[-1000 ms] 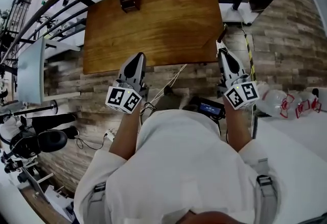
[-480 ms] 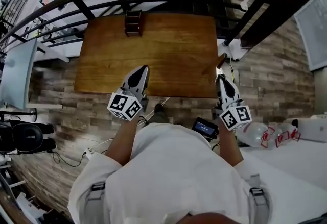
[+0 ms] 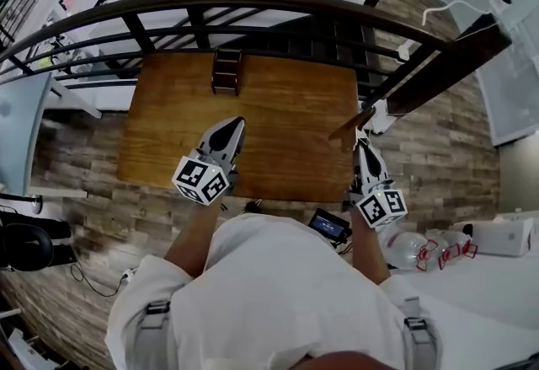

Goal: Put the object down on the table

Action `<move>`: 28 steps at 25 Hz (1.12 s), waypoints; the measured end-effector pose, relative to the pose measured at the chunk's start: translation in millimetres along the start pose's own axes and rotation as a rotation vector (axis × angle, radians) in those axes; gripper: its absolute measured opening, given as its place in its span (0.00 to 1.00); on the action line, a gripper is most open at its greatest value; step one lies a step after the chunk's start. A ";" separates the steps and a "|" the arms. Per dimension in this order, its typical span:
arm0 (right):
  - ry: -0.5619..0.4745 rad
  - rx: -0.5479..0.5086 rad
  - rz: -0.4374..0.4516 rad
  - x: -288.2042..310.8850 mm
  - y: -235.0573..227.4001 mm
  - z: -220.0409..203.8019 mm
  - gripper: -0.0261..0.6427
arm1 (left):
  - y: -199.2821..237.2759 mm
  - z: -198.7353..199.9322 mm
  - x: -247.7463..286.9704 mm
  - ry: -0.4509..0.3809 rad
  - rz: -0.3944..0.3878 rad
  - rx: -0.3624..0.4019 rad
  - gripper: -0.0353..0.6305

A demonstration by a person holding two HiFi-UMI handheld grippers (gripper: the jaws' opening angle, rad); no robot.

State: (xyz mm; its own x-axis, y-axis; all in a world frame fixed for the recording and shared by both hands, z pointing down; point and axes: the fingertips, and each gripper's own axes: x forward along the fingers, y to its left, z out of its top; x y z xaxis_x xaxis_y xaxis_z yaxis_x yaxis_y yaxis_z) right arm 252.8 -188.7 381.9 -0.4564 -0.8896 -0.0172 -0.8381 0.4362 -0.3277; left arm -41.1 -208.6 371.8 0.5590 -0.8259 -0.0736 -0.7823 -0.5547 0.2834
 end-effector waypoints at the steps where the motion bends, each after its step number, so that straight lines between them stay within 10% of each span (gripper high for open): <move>1: 0.003 -0.002 -0.003 8.8 1.9 -1.7 0.08 | 7.9 0.9 2.0 0.005 -0.004 0.008 0.08; 28: 0.305 0.005 -0.021 182.6 -60.4 -133.8 0.08 | 121.4 -72.8 39.3 0.171 0.074 -0.035 0.08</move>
State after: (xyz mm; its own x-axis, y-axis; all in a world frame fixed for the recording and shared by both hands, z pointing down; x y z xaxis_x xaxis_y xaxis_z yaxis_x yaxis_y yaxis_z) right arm 180.1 -359.5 524.9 -0.5085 -0.8163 0.2742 -0.8470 0.4169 -0.3297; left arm -94.0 -301.0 472.8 0.5414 -0.8334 0.1114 -0.8146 -0.4871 0.3150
